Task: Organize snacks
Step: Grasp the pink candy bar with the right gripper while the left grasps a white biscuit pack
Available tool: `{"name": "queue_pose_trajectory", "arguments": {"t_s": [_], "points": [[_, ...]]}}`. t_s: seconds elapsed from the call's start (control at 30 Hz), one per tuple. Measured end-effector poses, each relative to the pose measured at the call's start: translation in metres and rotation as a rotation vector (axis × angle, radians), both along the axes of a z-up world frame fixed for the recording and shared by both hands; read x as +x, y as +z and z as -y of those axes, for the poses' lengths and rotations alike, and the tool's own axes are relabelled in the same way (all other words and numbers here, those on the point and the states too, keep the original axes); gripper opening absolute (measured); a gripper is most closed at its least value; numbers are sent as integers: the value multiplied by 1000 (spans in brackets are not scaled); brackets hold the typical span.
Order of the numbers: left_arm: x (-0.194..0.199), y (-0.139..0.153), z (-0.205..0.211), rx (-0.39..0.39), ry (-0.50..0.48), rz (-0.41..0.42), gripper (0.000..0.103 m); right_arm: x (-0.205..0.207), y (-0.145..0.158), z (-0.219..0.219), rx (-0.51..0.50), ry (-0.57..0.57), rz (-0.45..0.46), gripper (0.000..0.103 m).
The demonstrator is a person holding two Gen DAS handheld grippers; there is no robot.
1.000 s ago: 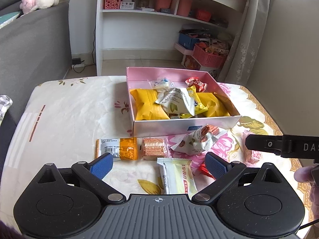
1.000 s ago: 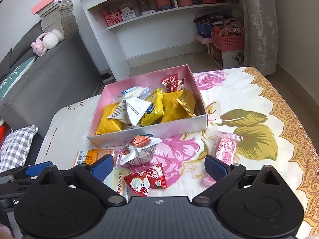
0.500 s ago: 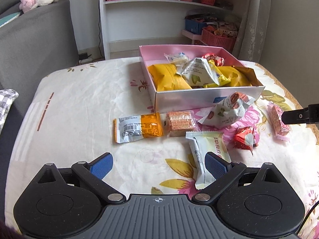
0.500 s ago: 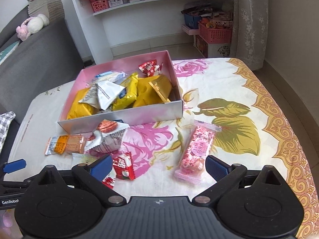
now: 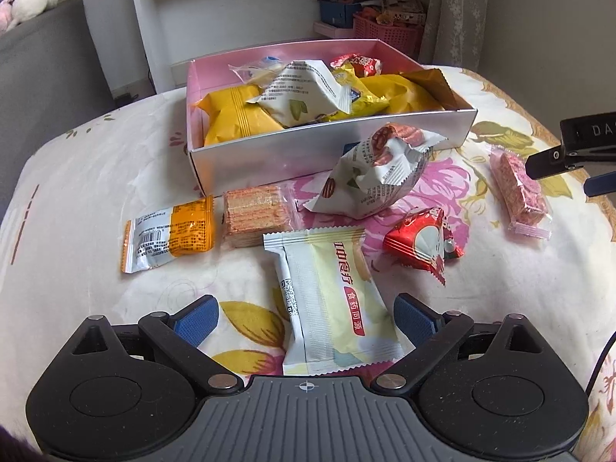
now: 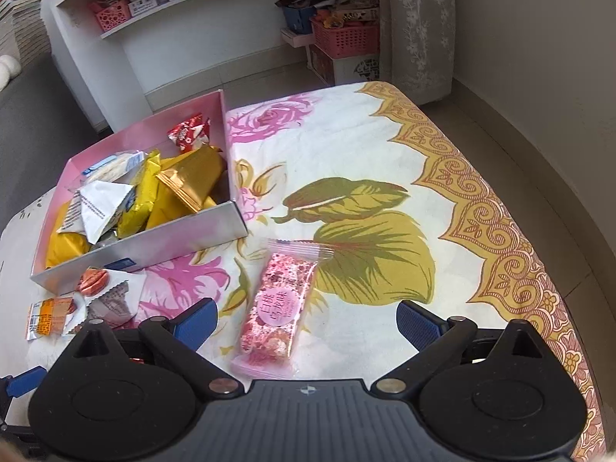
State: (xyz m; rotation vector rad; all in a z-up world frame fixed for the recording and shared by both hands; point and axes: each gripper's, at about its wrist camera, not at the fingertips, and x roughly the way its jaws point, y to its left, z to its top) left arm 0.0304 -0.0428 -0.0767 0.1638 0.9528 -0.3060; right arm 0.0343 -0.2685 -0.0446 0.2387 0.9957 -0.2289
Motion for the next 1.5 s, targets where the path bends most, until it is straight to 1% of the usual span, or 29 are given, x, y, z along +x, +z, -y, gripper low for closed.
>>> {"name": "queue_pose_trajectory", "arguments": {"t_s": [0.07, 0.2, 0.3, 0.33, 0.37, 0.4, 0.47, 0.53, 0.57, 0.7, 0.73, 0.77, 0.83, 0.87, 0.93, 0.97, 1.03, 1.13, 1.27, 1.33, 1.4, 1.5], "points": [[1, -3, 1, 12, -6, 1, 98, 3, -6, 4, 15, -13, -20, 93], [3, -3, -2, -11, 2, -5, 96, 10, -16, 9, 41, -38, -44, 93], [5, -2, -4, -40, -4, -17, 88, 14, -22, 11, 67, -57, -50, 93], [5, -1, -4, -45, -4, -17, 83, 15, -24, 11, 76, -63, -54, 93], [5, -1, -4, -40, -4, -14, 75, 16, -26, 11, 82, -67, -58, 93], [5, 0, -3, -25, -6, -7, 71, 18, -27, 10, 87, -68, -62, 93], [4, 1, -3, -17, -18, 1, 58, 19, -30, 7, 87, -61, -65, 93], [3, 3, -6, -24, -20, 0, 49, 21, -31, 3, 72, -44, -65, 92], [3, 3, -7, -28, -18, -4, 48, 21, -31, 1, 63, -31, -62, 91], [3, 4, -17, -41, 0, -16, 46, 20, -32, -12, -4, 33, -51, 80], [3, 4, -19, -43, 6, -20, 46, 20, -32, -14, -20, 42, -51, 76], [3, 5, -23, -47, 12, -24, 45, 20, -32, -16, -37, 49, -53, 75], [2, 5, -29, -53, 20, -29, 45, 19, -33, -19, -75, 64, -52, 67], [2, 5, -33, -54, 24, -31, 45, 19, -33, -20, -88, 71, -50, 65], [0, 5, -40, -58, 33, -35, 45, 18, -32, -21, -96, 89, -41, 55], [0, 5, -45, -61, 40, -38, 45, 18, -31, -23, -97, 99, -38, 53], [-1, 5, -54, -67, 51, -41, 45, 17, -30, -28, -104, 126, -32, 38], [-5, 5, -66, -69, 64, -40, 45, 15, -27, -40, -122, 193, -27, 28], [-8, 5, -80, -86, 66, -35, 45, 8, -26, -51, -103, 281, -31, 27], [-10, 4, -86, -98, 65, -33, 45, 5, -24, -54, -65, 324, -41, 26], [-10, 4, -89, -107, 60, -29, 46, 1, -22, -54, -24, 350, -46, 26], [-11, 4, -92, -117, 49, -18, 48, -6, -21, -59, -23, 375, -51, 28]]}}
